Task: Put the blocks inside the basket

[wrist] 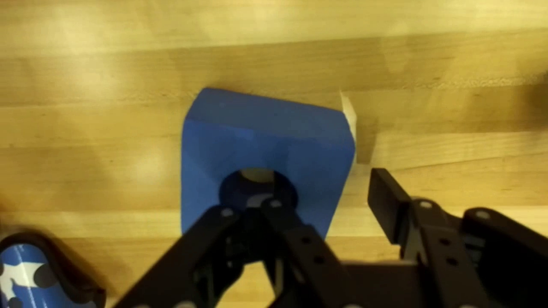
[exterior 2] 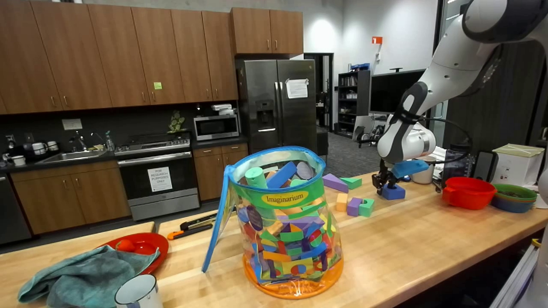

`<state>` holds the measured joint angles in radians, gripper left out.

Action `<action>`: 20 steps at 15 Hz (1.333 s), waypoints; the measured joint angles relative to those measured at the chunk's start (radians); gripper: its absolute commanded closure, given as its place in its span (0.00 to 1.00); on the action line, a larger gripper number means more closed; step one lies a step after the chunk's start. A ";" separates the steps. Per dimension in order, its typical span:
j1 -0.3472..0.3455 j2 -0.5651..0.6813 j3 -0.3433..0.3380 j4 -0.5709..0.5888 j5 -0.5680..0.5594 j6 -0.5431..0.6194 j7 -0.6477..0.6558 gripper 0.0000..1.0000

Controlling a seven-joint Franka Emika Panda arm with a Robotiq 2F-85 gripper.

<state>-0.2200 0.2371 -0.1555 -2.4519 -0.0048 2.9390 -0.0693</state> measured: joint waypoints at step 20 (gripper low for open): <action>0.123 -0.390 -0.048 0.018 -0.355 -0.170 0.145 0.94</action>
<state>-0.0974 -0.1526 -0.2037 -2.4342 -0.3601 2.7694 0.0752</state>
